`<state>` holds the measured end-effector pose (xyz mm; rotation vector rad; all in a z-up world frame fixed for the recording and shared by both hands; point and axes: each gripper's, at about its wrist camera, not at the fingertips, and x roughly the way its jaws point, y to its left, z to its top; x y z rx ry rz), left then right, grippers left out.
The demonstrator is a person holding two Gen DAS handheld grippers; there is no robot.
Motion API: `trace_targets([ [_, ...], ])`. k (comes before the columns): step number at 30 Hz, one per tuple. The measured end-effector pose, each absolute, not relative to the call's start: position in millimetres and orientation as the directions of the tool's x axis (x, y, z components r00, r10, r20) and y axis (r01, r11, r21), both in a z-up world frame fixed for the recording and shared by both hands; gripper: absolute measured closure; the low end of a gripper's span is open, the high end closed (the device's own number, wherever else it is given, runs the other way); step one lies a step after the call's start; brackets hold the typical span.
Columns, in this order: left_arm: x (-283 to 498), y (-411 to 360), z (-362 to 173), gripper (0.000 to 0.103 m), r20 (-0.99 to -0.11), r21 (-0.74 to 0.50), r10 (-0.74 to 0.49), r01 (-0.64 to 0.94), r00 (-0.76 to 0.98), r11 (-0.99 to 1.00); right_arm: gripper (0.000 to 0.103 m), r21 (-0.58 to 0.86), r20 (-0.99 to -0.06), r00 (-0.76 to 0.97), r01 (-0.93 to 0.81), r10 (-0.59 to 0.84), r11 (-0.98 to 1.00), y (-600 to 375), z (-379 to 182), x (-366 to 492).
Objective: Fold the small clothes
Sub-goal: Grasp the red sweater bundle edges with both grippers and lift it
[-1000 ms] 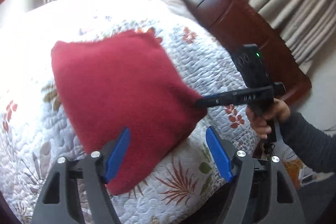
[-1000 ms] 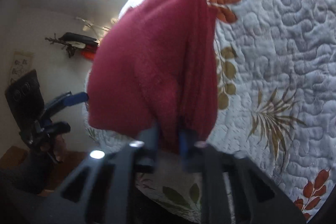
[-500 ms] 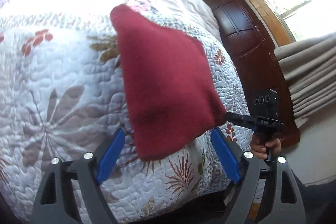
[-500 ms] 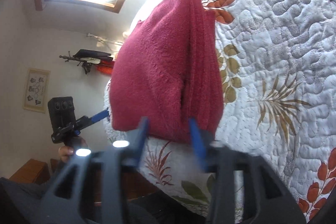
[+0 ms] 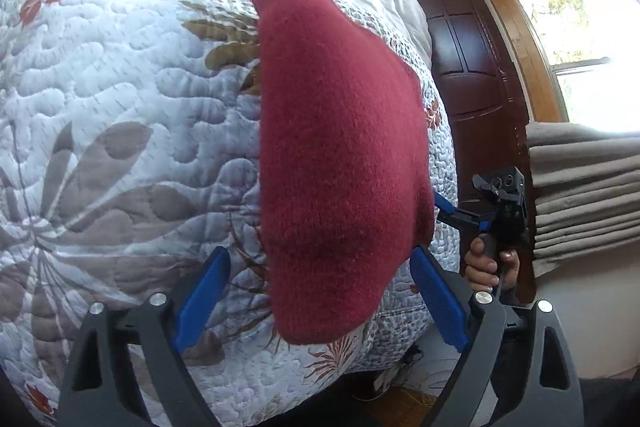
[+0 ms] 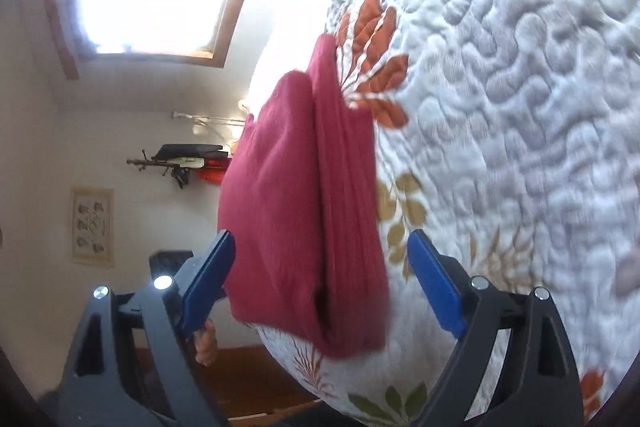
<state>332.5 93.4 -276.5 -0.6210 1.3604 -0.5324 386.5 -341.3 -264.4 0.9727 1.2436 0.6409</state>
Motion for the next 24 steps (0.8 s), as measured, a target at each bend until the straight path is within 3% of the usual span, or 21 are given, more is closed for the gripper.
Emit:
trace_targets([
  [6,338,83,-279,0.011,-0.733,-0.678,-0.676,-0.008,0.084,0.735,0.015,0.919,-0.394,0.167,0.079,0.904,0.386,-324,-275,428],
  [18,319,32,-285,0.008,-0.741,-0.669,-0.671,0.043,0.042,0.742,0.013,0.901,-0.433,0.021,0.041,0.901,0.432,-274,-294,487],
  [24,322,33,-289,0.004,-0.71,-0.704,-0.704,-0.006,0.025,0.71,0.011,0.89,-0.455,-0.008,0.018,0.89,0.455,-247,-294,500],
])
